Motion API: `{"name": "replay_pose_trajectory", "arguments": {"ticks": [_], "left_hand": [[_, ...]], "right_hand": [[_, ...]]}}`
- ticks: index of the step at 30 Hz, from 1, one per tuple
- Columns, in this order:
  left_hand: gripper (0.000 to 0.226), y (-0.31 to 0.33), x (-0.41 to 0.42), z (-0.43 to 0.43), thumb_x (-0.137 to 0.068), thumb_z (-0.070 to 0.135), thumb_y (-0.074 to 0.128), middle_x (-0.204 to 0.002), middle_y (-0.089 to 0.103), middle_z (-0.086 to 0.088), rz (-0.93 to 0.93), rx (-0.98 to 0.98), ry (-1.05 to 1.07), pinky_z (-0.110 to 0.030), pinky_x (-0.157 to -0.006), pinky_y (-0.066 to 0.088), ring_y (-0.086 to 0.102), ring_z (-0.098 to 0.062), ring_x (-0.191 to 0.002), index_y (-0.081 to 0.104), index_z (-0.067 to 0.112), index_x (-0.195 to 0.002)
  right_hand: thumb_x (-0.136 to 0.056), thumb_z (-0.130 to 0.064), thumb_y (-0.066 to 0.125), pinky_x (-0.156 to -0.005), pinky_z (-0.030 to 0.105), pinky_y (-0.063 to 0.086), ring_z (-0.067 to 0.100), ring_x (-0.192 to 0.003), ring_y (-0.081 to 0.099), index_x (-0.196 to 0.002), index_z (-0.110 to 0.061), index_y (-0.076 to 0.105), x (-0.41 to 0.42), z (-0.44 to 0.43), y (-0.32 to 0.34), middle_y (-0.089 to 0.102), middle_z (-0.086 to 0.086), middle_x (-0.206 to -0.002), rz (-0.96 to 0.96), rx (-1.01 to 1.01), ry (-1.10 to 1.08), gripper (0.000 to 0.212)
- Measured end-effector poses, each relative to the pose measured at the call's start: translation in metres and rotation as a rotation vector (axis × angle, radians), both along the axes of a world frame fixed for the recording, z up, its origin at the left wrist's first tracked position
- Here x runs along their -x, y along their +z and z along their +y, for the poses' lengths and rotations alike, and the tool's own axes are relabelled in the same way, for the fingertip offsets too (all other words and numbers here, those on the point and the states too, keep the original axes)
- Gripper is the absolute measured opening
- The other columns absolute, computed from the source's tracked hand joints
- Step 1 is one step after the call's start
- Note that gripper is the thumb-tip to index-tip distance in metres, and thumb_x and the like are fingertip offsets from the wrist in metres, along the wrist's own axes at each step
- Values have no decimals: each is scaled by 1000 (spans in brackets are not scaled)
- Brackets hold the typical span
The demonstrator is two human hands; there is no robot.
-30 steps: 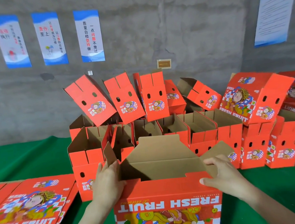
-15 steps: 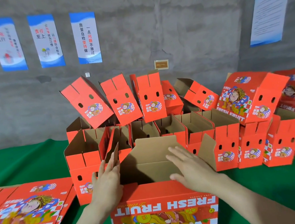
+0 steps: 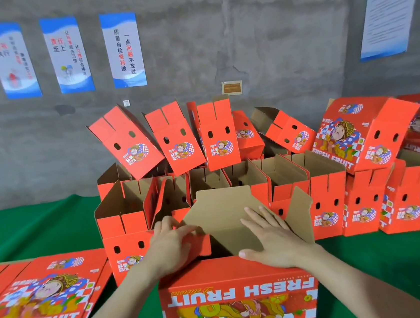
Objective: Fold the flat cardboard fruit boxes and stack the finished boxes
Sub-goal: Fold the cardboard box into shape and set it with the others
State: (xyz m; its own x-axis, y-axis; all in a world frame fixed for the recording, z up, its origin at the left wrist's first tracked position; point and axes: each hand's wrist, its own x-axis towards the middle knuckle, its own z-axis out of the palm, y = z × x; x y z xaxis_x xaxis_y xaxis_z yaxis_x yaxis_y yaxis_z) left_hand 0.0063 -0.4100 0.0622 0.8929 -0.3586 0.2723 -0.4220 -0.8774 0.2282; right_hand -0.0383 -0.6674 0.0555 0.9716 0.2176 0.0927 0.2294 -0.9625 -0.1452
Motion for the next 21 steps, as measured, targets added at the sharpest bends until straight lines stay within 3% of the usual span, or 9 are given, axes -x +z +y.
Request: {"name": "replay_pose_trajectory", "arguments": {"ticks": [2, 3, 7, 10, 12, 14, 17, 18, 21], "left_hand": [[61, 1, -8, -4, -88, 27, 52, -156, 5, -2, 104, -80, 44, -46, -116, 7, 0, -28, -144, 32, 48, -142], [64, 0, -11, -5, -88, 27, 52, -158, -1, -1, 170, -51, 31, -47, -116, 4, -4, -27, -146, 28, 50, -143], [67, -3, -19, -4, -88, 19, 54, -151, 14, -6, 323, 168, -53, -30, -115, 19, 18, -26, -141, 28, 43, -145], [71, -5, -21, -3, -88, 22, 55, -153, 8, -3, 308, 116, -45, -36, -116, 21, 17, -29, -141, 23, 42, -147], [75, -5, -22, -3, -87, 23, 56, -155, 2, 0, 302, 100, -29, -40, -116, 22, 15, -32, -142, 18, 39, -149], [77, -5, -23, -4, -86, 24, 55, -156, 0, 1, 300, 81, -14, -41, -115, 22, 15, -33, -141, 14, 39, -150], [76, -5, -24, -6, -87, 27, 53, -156, 0, 2, 305, 59, 1, -41, -116, 21, 15, -35, -141, 13, 41, -150], [75, -6, -24, -6, -87, 27, 52, -156, 1, 2, 306, 57, 3, -41, -116, 20, 14, -35, -141, 13, 41, -150], [74, -7, -24, -5, -88, 28, 52, -157, 0, 3, 312, 76, 12, -43, -117, 19, 10, -34, -142, 13, 41, -150]], "right_hand": [[-89, -66, 42, -118, 38, -9, 16, -146, -18, -154, -29, 5, 7, 0, 3, -16, -6, -160, -99, 4, 12, 84], [-90, -61, 45, -117, 35, -9, 16, -148, -11, -154, -29, 8, 11, -1, 4, -9, -3, -161, -172, 3, 15, 80], [-96, -24, 54, -114, 24, 8, 20, -143, 27, -142, -17, 43, 23, -17, 25, 34, 4, -153, -534, -214, -63, 48], [-92, 4, 49, -105, 20, 24, 28, -127, 47, -127, -3, 57, 23, -49, 43, 53, 14, -135, -781, -486, -223, 36], [-95, 6, 42, -92, 20, 38, 21, -105, 58, -131, -4, 53, 22, -69, 46, 57, 14, -127, -704, -685, -348, 39], [-98, 3, 37, -74, 15, 40, 11, -88, 59, -131, -12, 55, 21, -78, 40, 62, 8, -121, -427, -836, -352, 40], [-101, -8, 41, -96, 17, 38, 9, -124, 48, -129, -28, 56, 24, -70, 19, 56, -10, -130, -106, -810, -142, 37], [-101, -11, 43, -101, 16, 34, 5, -128, 43, -128, -29, 57, 25, -65, 14, 51, -13, -135, -78, -738, -77, 35], [-99, -15, 48, -96, 2, 27, -4, -126, 40, -121, -28, 63, 25, -54, 2, 47, -19, -135, -71, -559, 23, 29]]}}
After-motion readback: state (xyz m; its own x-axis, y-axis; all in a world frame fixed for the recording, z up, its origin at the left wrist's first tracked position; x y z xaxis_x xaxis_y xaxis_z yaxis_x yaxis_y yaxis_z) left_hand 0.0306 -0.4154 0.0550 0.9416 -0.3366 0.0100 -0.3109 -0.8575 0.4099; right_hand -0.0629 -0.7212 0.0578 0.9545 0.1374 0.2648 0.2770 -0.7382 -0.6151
